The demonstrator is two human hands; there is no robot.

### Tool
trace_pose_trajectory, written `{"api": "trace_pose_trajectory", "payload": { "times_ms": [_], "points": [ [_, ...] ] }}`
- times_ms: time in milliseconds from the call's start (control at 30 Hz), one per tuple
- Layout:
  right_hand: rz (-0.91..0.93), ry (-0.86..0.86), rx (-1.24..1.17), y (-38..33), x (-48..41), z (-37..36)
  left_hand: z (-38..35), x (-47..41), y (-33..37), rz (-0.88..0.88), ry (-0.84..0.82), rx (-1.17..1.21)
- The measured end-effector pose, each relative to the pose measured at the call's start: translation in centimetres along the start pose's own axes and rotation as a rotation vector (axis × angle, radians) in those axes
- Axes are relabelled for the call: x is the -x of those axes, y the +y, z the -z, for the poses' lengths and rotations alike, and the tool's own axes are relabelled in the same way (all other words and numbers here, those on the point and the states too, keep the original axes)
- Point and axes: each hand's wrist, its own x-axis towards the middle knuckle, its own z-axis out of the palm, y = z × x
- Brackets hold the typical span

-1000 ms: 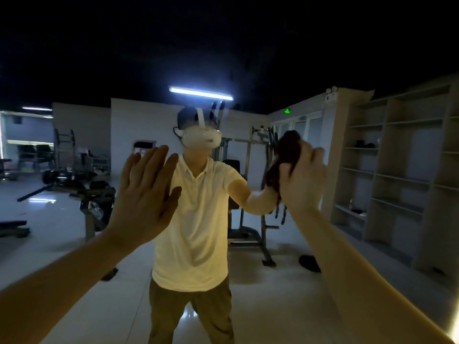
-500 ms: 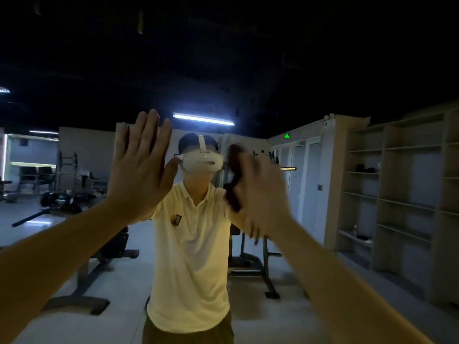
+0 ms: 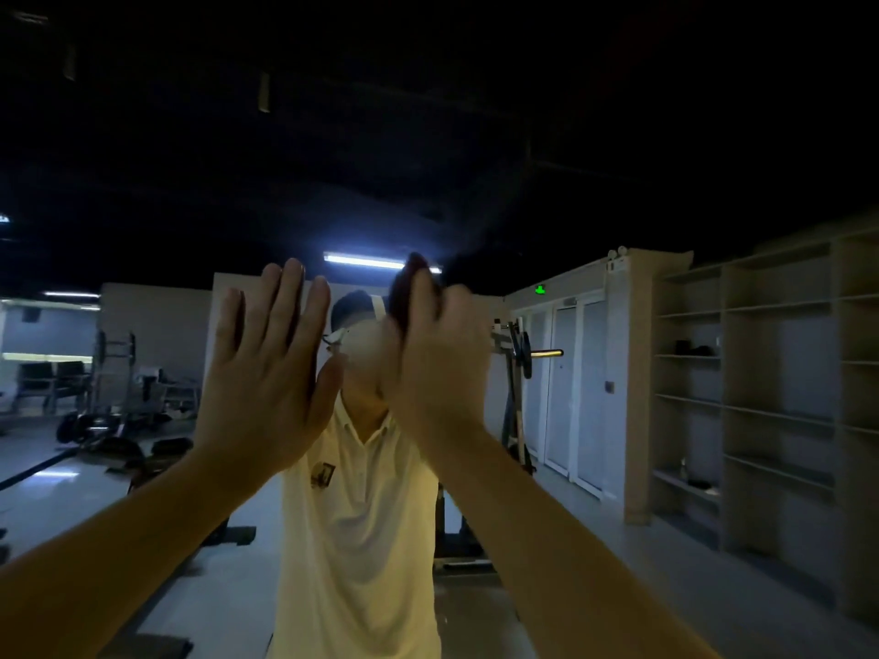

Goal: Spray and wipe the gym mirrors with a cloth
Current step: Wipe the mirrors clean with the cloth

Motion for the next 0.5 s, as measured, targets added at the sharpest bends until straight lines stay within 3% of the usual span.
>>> {"api": "trace_pose_trajectory", "payload": {
  "times_ms": [100, 167, 367, 500],
  "points": [
    [0.364, -0.083, 0.055, 0.8, 0.7, 0.2, 0.3, 0.0, 0.0, -0.004, -0.015, 0.012],
    [0.427, -0.091, 0.141, 4.5, -0.4, 1.1, 0.3, 0.0, -0.1, -0.001, -0.019, 0.022],
    [-0.184, 0.031, 0.298, 16.3, -7.0, 5.1, 0.2, -0.1, -0.1, -0.004, -0.020, -0.005],
    [-0.356, 0.094, 0.236, 11.4, -8.8, 2.8, 0.1, 0.0, 0.2, 0.006, 0.004, 0.016]
  ]
}}
